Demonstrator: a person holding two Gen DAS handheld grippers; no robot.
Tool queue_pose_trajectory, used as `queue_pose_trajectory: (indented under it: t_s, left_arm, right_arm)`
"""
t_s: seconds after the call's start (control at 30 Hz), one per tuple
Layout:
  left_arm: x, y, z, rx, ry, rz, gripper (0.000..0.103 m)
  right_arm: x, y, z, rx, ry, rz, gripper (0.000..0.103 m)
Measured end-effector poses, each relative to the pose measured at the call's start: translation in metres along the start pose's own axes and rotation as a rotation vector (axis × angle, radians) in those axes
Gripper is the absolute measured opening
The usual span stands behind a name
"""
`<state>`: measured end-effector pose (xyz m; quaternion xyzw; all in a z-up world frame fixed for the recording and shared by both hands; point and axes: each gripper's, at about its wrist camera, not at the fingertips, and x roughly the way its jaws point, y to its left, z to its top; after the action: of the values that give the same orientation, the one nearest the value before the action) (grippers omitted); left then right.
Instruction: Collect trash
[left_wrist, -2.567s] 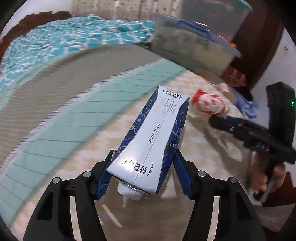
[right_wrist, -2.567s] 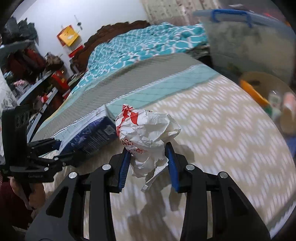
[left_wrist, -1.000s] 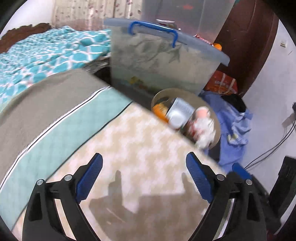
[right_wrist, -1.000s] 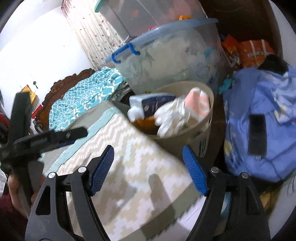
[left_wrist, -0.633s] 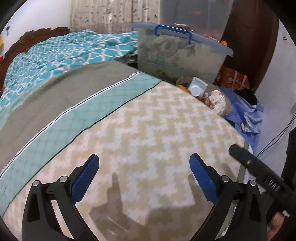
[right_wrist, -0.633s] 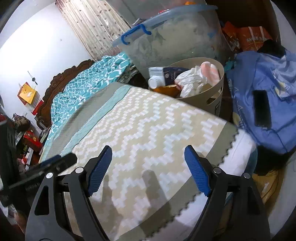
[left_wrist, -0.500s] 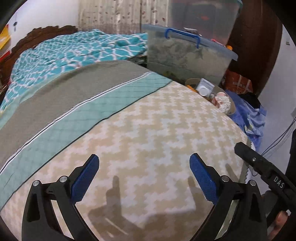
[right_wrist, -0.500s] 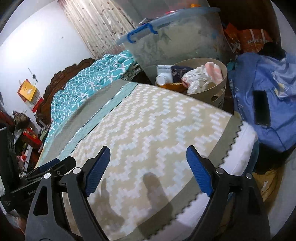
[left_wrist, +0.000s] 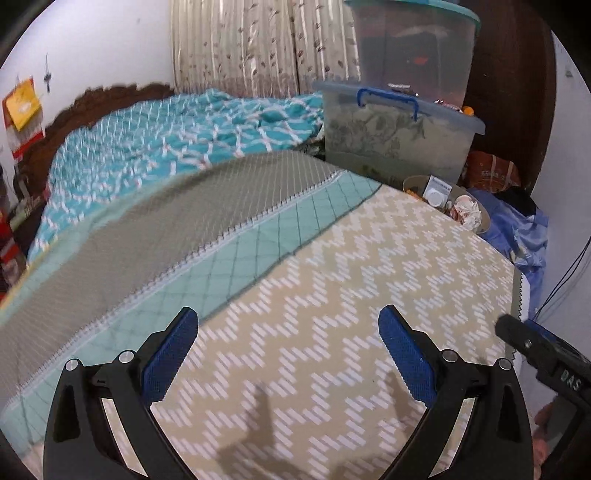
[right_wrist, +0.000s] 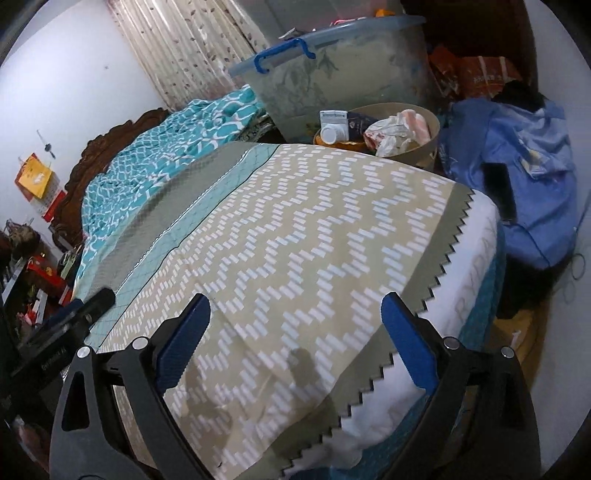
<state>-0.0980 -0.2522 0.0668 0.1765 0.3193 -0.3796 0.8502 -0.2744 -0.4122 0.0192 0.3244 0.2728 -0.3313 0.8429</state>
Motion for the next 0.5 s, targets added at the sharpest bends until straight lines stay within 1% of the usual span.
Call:
queue_pose_trajectory:
  t_s: [0.17,0.3,0.4,0.5]
  left_arm:
    - [-0.011,-0.01,0.012,0.054,-0.056,-0.014,0.094]
    - [-0.02,-0.016,0.009,0.079,-0.105,-0.01,0.094]
    - [-0.017,-0.013,0.002,0.061,-0.097,-0.006,0.094]
    - [-0.014,-0.008,-0.002,0.041,-0.086,-0.008,0.094]
  right_arm:
    - [-0.02,0.0,-0.003,0.03,-0.006,-0.046,0.095]
    - [-0.041,0.004,0.001,0.003,-0.067,-0.09,0.098]
    - [-0.046,0.007,0.002,-0.006,-0.1,-0.102,0.098]
    - [-0.042,0.013,-0.001,-0.02,-0.109,-0.114,0.098]
